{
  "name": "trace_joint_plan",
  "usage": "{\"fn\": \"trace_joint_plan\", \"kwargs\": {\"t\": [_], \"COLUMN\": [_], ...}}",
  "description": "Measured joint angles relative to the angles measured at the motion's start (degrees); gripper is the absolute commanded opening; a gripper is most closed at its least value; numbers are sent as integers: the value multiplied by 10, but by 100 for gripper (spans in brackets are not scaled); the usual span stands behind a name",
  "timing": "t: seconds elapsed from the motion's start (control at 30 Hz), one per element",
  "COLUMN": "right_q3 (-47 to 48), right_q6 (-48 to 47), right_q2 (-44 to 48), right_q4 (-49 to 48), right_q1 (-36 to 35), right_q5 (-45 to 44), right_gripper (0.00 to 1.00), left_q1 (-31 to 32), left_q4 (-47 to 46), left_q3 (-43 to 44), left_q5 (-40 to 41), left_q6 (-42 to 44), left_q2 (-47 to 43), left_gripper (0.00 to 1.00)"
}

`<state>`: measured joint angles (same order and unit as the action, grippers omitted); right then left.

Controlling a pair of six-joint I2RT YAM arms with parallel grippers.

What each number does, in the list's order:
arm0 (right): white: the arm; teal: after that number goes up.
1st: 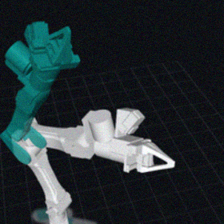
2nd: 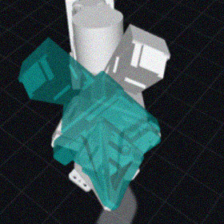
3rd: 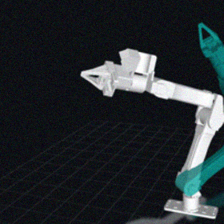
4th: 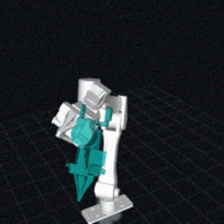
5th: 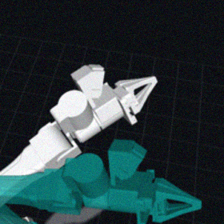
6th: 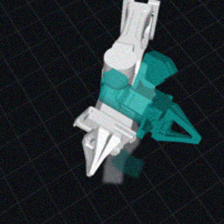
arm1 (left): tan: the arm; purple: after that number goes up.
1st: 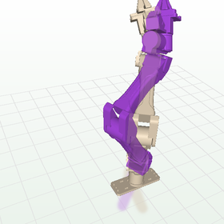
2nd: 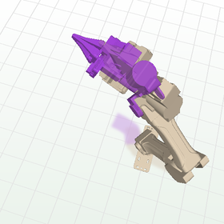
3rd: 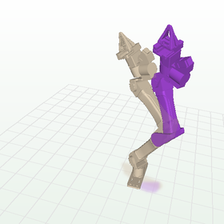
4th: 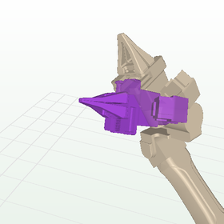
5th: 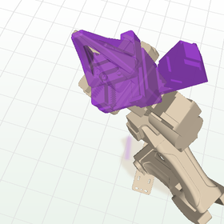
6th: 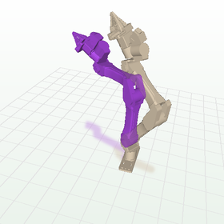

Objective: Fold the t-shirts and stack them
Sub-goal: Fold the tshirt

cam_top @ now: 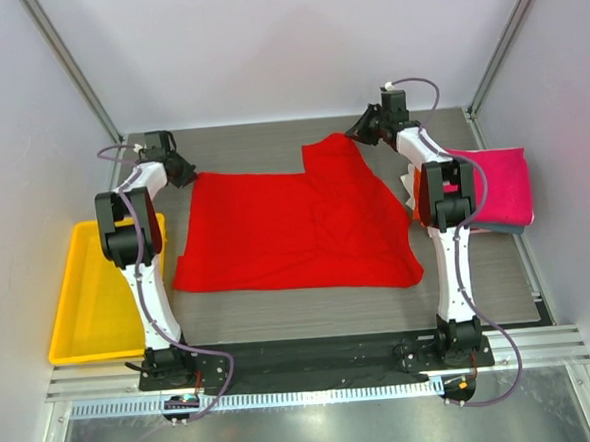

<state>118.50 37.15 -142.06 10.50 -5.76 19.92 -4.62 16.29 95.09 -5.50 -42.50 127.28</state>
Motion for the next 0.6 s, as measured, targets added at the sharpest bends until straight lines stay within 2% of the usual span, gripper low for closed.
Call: {"fn": "trace_joint_plan", "kwargs": {"t": [0.6], "right_q3": [-215], "right_q6": [-21], "right_q2": [201], "right_q4": [-40], "right_q1": [0], "right_q5": [14], "right_gripper": [1], "left_q1": [-2], "left_q4": [-104], "left_q3": [-139], "left_q5": [0], "left_q6": [6], "left_q2": [-118], "left_gripper": [0]}}
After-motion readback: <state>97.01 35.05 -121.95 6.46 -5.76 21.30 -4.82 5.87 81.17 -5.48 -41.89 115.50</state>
